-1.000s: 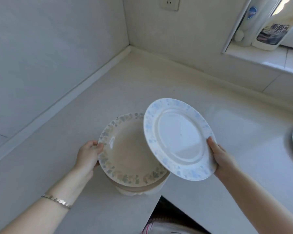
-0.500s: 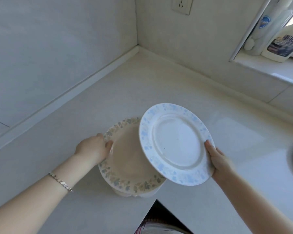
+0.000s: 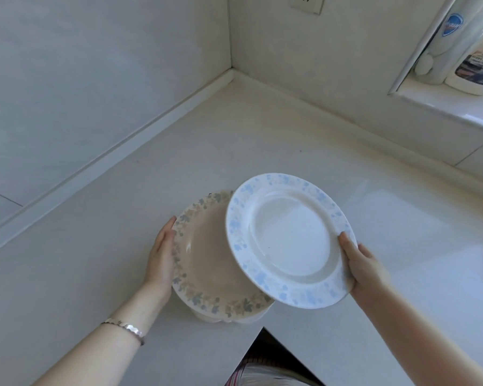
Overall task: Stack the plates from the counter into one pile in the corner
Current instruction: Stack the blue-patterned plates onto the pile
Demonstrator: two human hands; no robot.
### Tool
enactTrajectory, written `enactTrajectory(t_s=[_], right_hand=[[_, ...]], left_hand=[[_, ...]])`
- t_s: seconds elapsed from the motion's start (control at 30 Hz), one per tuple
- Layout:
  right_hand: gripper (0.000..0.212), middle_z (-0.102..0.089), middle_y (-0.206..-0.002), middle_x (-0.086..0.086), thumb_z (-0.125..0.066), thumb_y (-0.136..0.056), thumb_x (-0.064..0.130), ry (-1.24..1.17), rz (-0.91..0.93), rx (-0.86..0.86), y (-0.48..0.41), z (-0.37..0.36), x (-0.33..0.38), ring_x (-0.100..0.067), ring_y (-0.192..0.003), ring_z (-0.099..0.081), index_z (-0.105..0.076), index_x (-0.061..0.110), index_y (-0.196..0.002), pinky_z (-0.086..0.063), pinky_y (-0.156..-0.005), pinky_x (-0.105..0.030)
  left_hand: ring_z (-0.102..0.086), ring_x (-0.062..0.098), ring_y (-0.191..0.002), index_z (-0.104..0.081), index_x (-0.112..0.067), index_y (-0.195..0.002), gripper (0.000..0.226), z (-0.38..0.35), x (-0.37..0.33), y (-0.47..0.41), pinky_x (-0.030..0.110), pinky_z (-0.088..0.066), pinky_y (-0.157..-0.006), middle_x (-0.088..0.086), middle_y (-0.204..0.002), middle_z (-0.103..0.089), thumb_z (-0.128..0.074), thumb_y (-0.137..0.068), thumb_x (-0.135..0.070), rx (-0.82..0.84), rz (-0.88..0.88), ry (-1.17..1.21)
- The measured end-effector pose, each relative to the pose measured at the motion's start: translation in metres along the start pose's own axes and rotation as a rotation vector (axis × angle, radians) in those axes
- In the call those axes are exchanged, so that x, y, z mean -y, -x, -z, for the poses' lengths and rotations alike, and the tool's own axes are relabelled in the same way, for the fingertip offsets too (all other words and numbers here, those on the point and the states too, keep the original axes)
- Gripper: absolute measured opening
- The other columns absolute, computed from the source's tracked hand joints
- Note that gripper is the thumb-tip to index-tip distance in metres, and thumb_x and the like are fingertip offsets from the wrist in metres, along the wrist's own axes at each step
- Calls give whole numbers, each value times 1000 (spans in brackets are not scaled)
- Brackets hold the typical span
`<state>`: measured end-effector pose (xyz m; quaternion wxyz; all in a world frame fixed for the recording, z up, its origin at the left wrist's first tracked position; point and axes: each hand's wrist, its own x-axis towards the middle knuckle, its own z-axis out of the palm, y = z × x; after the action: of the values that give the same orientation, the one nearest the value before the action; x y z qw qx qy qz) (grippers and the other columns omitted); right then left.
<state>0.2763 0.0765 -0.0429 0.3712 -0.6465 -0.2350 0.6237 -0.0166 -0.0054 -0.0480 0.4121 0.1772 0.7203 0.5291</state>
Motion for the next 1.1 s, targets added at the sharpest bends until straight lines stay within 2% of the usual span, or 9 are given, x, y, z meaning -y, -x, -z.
enactTrajectory(t_s=[0.2,0.33,0.47,0.6,0.7,0.8,0.87,1.0,1.1], right_hand=[[17,-62,-72,-1,-59,-88,26,126,115,-4,10,-35,-7,-15,-63,-57,-61,17,-74,-50,-49,-21],[18,-62,-72,-6,-61,-87,28,209,191,-9,15,-47,-2,-22,-65,-58,-60,19,-72,-49,-61,-31],[19,-60,-71,-2,-57,-90,26,242,233,-8,18,-52,1,-17,-63,-55,-57,21,-72,-45,-56,-29],[17,-62,-83,-5,-56,-89,28,299,267,-20,18,-65,-6,-17,-70,-58,-56,25,-72,-49,-62,-30],[8,-61,-111,-13,-57,-87,32,369,272,-11,15,-76,-18,-25,-94,-62,-63,27,-84,-51,-87,-42],[33,-53,-126,-3,-50,-92,29,392,271,34,24,-86,-30,-20,-111,-55,-55,22,-124,-44,-99,-38],[43,-50,-133,-1,-44,-94,30,406,274,65,27,-90,-31,-20,-120,-51,-42,27,-137,-40,-104,-40],[43,-54,-132,1,-43,-95,32,358,156,150,20,-89,-21,-21,-119,-53,-40,32,-138,-43,-103,-43],[40,-58,-127,0,-43,-95,36,315,95,230,17,-84,-21,-21,-114,-57,-44,32,-134,-48,-97,-43]], left_hand=[[-53,15,-116,-49,-23,-133,35,-3,0,1,30,-41,-98,-2,-128,-55,-36,-100,-19,-37,15,95],[-53,17,-119,-52,-30,-121,29,-1,3,-2,34,-40,-104,1,-132,-55,-35,-101,-18,-38,25,103],[-51,18,-125,-50,-24,-130,34,-1,3,-3,38,-38,-109,1,-135,-54,-33,-101,-17,-22,21,107],[-54,18,-116,-49,-21,-132,35,-1,4,-3,29,-45,-93,2,-126,-57,-32,-101,-18,-16,30,161],[-52,17,-121,-51,-28,-123,29,0,5,-5,32,-40,-99,0,-130,-56,-32,-101,-25,1,25,149],[-56,15,-110,-51,-29,-125,33,2,3,-3,32,-42,-96,-2,-124,-60,-29,-100,-35,61,52,181],[-53,18,-119,-46,-25,-133,40,5,3,-4,36,-40,-102,-1,-131,-57,-28,-100,-36,118,29,145],[-53,21,-119,-46,-23,-133,37,12,1,-6,39,-42,-100,4,-132,-55,-26,-101,-29,184,-16,37],[-58,14,-101,-47,-25,-126,31,12,-4,-6,30,-46,-85,2,-122,-57,-29,-102,-19,125,-8,-33]])
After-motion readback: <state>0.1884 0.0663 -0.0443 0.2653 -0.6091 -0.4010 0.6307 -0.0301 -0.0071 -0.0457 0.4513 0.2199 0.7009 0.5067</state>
